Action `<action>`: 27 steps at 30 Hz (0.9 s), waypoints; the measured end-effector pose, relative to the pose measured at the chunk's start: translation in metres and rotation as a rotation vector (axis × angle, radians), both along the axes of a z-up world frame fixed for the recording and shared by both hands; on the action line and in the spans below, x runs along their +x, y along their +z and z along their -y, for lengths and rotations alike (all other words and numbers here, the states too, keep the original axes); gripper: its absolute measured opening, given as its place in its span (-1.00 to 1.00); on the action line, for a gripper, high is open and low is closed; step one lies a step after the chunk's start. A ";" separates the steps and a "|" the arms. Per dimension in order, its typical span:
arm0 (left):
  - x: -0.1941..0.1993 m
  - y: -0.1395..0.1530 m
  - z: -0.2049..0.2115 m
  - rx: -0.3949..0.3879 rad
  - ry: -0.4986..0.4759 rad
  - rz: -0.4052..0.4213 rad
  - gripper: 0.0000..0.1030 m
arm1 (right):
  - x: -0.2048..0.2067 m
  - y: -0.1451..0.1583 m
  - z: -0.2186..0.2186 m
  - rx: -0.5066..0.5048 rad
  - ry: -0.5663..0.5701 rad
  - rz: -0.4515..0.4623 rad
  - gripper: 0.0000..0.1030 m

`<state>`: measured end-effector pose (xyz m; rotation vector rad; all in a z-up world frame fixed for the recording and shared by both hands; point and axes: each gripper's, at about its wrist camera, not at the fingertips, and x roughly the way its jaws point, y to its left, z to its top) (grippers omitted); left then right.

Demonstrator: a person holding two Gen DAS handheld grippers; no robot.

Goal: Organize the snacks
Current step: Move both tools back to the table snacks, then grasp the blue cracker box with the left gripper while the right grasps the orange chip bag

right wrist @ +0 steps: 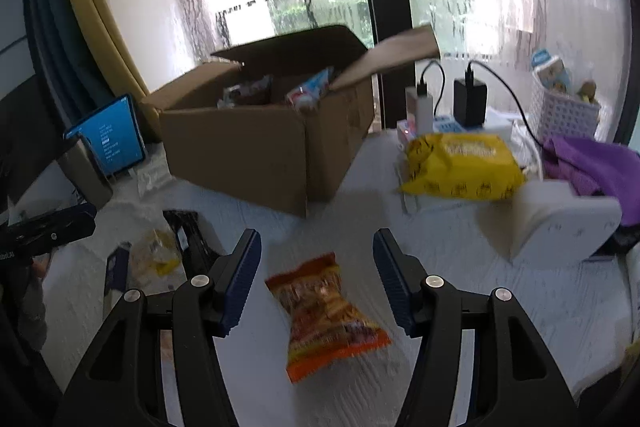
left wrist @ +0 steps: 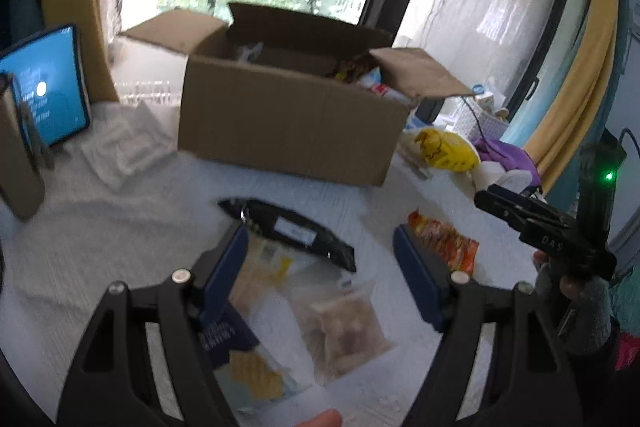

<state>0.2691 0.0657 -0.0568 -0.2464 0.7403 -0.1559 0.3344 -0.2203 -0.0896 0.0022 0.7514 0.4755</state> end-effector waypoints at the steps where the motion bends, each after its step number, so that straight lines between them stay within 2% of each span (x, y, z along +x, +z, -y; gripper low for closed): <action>1: -0.002 -0.006 0.001 -0.005 0.008 -0.012 0.48 | -0.001 -0.004 0.000 -0.005 0.004 -0.008 0.24; 6: -0.012 -0.024 0.003 0.002 0.036 -0.052 0.48 | 0.001 -0.028 0.000 -0.031 0.023 -0.060 0.42; 11: -0.029 -0.032 -0.001 0.032 0.092 -0.071 0.48 | 0.005 -0.057 -0.009 -0.064 0.065 -0.148 0.43; 15: -0.041 -0.041 -0.015 0.052 0.163 -0.093 0.48 | 0.001 -0.067 -0.017 -0.059 0.088 -0.177 0.43; 20: -0.043 -0.063 -0.022 0.066 0.187 -0.142 0.48 | -0.001 -0.071 -0.022 -0.033 0.090 -0.189 0.38; 27: -0.031 -0.094 -0.027 0.039 0.204 -0.218 0.56 | -0.002 -0.066 -0.022 -0.017 0.089 -0.176 0.21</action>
